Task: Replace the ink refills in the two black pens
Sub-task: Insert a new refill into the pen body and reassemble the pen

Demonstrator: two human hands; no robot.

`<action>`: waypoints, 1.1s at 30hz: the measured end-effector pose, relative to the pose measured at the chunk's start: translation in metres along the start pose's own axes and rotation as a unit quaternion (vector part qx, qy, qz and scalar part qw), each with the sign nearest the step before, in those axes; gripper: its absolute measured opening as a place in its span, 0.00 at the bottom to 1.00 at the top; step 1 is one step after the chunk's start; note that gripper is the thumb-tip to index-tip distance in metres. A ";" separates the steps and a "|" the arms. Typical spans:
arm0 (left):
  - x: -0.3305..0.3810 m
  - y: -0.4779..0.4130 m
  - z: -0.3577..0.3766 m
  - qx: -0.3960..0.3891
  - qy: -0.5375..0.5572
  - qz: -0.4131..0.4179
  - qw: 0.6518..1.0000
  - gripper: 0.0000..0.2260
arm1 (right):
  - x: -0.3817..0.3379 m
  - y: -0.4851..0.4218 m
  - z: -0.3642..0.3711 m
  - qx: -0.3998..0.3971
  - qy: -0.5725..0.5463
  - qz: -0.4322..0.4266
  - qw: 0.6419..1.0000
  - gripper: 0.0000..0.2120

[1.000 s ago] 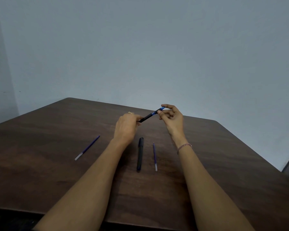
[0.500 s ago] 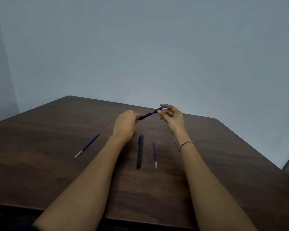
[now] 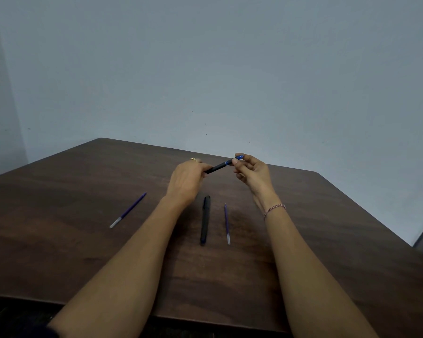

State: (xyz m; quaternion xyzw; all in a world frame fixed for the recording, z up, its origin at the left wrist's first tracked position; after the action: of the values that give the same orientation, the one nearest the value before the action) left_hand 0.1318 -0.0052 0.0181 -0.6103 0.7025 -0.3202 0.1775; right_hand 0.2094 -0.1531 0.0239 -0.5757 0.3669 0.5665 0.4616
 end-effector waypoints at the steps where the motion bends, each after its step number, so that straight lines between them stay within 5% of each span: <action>1: 0.000 0.000 0.000 0.000 0.002 0.000 1.000 0.16 | 0.000 0.000 0.000 -0.002 0.003 -0.003 1.000 0.09; 5: 0.006 -0.001 -0.002 -0.006 0.005 0.010 1.000 0.15 | 0.001 0.001 0.005 -0.037 0.005 -0.003 0.999 0.10; 12: 0.013 -0.004 -0.001 -0.041 0.041 0.007 0.998 0.13 | -0.001 -0.001 0.008 -0.090 -0.176 0.013 0.980 0.15; 25: 0.030 -0.008 0.005 -0.046 0.117 0.048 0.991 0.13 | -0.003 -0.002 -0.005 0.018 -0.135 -0.003 0.991 0.04; 29: 0.028 -0.007 0.007 -0.047 0.135 0.032 0.989 0.14 | -0.002 -0.003 -0.006 -0.030 -0.201 0.016 0.979 0.14; 33: 0.025 -0.006 0.009 -0.043 0.156 0.009 0.987 0.15 | -0.002 -0.002 -0.007 -0.062 -0.249 0.042 0.966 0.14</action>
State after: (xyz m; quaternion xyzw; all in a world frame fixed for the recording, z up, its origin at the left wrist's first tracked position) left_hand 0.1375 -0.0316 0.0190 -0.5534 0.7400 -0.3800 0.0421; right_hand 0.2129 -0.1591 0.0262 -0.4278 0.2286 0.7325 0.4777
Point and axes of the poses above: each hand's wrist, its own y-axis away from the middle knuckle, its own z-axis out of the palm, x = y × z, the point moved 3 cm from there along -y, towards the middle knuckle, and after that the axes turned 13 degrees about z, right-handed, at the moved point
